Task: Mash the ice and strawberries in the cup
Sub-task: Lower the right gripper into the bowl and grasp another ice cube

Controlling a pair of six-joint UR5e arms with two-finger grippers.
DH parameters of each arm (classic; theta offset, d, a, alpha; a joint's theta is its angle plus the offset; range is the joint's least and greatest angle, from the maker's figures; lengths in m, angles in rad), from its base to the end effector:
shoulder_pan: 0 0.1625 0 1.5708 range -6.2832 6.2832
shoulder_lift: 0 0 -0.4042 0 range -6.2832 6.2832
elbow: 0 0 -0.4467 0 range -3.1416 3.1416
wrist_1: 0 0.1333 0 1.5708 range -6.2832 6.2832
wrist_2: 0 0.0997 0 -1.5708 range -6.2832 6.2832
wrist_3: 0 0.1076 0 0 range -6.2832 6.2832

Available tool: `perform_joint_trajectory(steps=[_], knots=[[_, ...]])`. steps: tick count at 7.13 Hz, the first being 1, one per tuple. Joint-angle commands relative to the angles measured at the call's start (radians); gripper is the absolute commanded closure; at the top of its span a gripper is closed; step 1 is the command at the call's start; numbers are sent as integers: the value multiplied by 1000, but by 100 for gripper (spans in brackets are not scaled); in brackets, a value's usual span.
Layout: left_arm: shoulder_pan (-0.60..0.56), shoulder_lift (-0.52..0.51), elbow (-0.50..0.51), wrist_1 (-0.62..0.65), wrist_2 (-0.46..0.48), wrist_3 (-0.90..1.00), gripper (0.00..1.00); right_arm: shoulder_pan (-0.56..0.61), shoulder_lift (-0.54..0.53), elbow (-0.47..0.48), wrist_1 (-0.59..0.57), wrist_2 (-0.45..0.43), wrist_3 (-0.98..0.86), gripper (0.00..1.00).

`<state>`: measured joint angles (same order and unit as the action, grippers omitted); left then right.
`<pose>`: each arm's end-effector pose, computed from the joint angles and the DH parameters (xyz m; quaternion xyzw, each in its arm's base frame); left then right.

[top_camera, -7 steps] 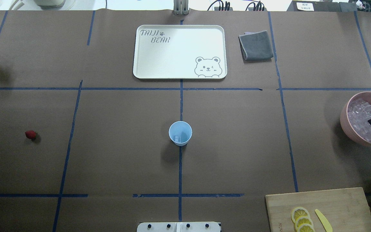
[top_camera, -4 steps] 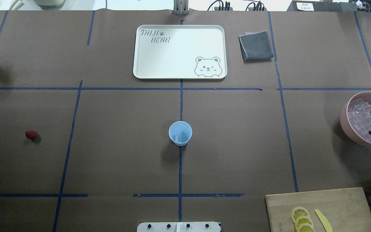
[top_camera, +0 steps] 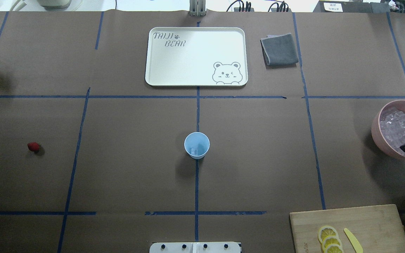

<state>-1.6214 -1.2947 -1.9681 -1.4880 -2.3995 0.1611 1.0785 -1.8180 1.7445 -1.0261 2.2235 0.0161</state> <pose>-0.0760 -0.4324 0.5662 0.0600 0.3984 0.0583 0.9134 -0.1643 -0.4500 0.6181 0.1356 -0.3573 -0.2900 0.8774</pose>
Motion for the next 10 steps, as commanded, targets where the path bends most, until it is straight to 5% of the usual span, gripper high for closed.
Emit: perform_joint_trajectory(steps=[1, 4, 6, 10], knots=[[0, 0, 0, -1, -1, 0, 0, 17, -1, -6, -2, -1, -25, 35], [0, 0, -2, -1, -1, 0, 0, 34, -4, -8, -2, -1, -25, 43], [0, 0, -5, -1, -15, 0, 0, 35, 0, -6, -9, 5, -24, 90], [0, 0, -5, -1, -15, 0, 0, 99, 2, 30, -31, 18, -9, 98]])
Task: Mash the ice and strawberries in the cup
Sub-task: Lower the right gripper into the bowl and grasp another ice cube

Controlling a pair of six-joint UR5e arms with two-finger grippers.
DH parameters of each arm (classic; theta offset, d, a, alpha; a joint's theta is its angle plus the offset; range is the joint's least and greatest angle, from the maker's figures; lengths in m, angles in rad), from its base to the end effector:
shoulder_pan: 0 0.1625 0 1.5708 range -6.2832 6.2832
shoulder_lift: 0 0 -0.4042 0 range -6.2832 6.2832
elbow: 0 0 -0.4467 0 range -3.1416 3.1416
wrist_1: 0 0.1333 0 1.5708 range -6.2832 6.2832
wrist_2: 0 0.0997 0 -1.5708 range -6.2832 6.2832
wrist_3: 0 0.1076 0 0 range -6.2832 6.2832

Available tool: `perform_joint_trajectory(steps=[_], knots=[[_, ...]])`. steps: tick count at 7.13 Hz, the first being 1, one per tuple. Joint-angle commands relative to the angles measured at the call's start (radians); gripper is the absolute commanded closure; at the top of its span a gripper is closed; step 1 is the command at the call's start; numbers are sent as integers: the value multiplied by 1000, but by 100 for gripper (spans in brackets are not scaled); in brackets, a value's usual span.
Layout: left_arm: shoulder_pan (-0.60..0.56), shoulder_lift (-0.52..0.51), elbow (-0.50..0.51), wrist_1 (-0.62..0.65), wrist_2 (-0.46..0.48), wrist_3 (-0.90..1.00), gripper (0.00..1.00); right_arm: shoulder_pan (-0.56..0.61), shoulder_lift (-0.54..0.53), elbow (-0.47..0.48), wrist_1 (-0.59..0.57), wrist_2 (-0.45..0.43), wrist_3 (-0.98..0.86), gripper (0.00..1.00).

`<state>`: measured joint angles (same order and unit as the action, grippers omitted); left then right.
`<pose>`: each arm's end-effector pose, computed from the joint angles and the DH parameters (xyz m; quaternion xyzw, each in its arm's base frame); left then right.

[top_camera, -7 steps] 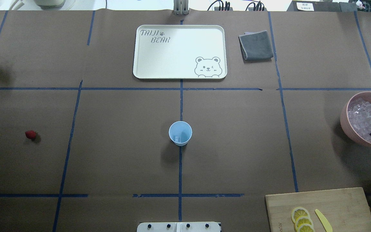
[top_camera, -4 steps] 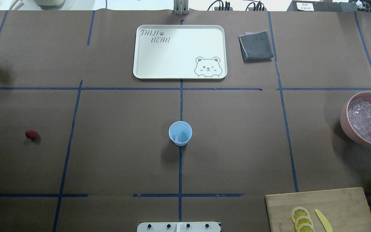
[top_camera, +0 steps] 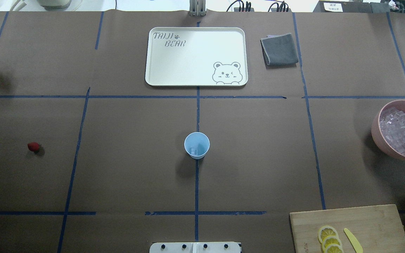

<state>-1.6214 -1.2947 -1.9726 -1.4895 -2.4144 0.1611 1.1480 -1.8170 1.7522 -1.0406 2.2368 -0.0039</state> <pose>-0.0749 -0.4325 0.5624 0.0634 0.4049 0.0594 0.9102 -0.1337 -0.4600 0.6143 0.1470 -0.3564 -0.2684 0.8828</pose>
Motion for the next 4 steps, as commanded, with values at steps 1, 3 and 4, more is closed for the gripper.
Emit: perform_joint_trajectory(steps=[1, 3, 4], knots=[[0, 0, 0, 0, 0, 0, 0, 32, 7, 111, -127, 3, 33, 98], [0, 0, 0, 0, 0, 0, 0, 23, 106, 229, -289, 4, 254, 98], [0, 0, 0, 0, 0, 0, 0, -28, 173, 234, -300, 4, 389, 98]])
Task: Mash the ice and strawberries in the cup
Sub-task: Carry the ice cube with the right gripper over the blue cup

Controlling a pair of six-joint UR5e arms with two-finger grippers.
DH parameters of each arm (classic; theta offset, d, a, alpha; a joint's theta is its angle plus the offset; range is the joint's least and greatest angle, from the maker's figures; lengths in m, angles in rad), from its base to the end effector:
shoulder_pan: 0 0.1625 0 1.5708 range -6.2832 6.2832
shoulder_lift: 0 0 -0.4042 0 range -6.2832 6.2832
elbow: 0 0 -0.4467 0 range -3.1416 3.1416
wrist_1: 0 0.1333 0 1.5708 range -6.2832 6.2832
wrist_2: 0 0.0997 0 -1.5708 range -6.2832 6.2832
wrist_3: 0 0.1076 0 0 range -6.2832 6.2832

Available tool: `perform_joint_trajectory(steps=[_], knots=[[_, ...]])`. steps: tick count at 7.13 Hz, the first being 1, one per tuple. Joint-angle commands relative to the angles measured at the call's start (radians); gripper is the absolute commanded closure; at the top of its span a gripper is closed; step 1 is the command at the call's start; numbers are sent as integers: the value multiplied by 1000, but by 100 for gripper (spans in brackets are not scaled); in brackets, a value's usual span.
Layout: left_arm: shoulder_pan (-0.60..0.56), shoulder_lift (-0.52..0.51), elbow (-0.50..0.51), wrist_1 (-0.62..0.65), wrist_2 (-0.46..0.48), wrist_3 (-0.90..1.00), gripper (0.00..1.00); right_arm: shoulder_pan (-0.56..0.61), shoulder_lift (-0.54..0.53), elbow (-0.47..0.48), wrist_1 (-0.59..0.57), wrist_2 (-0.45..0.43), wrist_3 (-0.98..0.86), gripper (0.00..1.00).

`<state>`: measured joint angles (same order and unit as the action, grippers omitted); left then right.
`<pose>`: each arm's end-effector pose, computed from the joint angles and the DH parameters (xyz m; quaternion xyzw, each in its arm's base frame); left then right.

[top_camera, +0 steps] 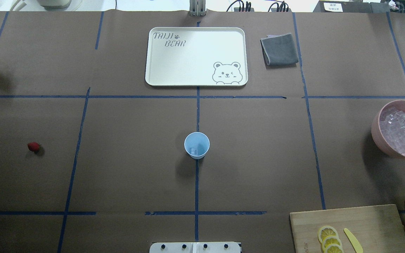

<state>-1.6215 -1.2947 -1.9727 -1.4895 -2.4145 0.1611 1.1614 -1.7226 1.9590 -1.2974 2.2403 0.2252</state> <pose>-0.0749 -0.4325 0.5624 0.0635 0.4049 0.0594 0.9102 -0.1385 -0.4864 0.4824 0.1271 -0.3763 -0.1665 0.9025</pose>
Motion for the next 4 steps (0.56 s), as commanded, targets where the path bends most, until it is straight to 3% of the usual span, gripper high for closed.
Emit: perform_joint_trajectory(steps=[1, 4], knots=[[0, 0, 0, 0, 0, 0, 0, -99, 156, 26, -60, -5, 292, 97], [0, 0, 0, 0, 0, 0, 0, -297, 428, 24, -225, -111, 608, 96]])
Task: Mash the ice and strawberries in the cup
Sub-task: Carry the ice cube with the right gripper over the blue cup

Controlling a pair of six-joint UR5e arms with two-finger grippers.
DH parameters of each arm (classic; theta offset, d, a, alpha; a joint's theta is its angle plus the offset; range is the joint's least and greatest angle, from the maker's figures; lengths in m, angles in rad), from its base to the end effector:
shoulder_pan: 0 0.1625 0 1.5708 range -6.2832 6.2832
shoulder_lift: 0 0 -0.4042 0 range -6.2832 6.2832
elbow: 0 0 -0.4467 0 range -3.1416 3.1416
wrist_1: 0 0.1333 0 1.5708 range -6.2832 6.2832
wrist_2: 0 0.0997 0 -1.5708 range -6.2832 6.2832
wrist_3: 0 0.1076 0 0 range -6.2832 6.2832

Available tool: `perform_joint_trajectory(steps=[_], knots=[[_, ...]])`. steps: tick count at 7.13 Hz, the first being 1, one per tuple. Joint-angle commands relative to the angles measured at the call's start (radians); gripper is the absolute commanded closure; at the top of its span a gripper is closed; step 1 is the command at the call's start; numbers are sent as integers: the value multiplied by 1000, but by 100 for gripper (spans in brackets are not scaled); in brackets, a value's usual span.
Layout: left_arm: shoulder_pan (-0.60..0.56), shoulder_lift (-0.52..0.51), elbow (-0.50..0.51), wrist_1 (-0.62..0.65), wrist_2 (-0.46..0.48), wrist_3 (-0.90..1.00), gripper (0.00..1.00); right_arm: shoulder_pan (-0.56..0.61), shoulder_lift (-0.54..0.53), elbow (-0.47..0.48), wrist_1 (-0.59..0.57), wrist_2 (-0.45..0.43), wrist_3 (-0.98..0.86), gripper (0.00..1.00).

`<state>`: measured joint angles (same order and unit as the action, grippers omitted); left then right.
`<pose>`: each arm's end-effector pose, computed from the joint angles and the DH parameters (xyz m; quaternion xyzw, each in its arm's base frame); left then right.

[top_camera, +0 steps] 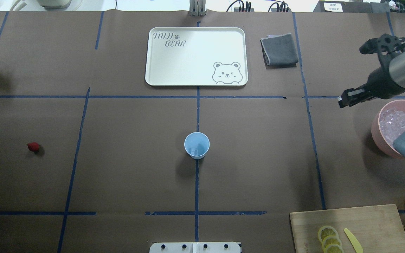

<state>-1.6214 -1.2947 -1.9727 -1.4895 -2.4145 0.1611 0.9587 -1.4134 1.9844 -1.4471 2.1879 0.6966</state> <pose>-0.0749 -0.4325 0.5624 0.0634 0.4049 0.0595 0.9102 -0.2705 -0.5089 0.3239 0.0835 -0.4240 -0.0654 0.8994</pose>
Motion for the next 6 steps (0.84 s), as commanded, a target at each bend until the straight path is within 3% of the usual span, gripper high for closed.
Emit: perform_joint_trajectory(steps=[1, 3, 6], knots=[[0, 0, 0, 0, 0, 0, 0, -168, 237, -4, -170, -119, 229, 96], [0, 0, 0, 0, 0, 0, 0, -286, 408, -9, -327, -228, 377, 96], [0, 0, 3, 2, 0, 0, 0, -458, 565, -109, -358, -391, 544, 95]])
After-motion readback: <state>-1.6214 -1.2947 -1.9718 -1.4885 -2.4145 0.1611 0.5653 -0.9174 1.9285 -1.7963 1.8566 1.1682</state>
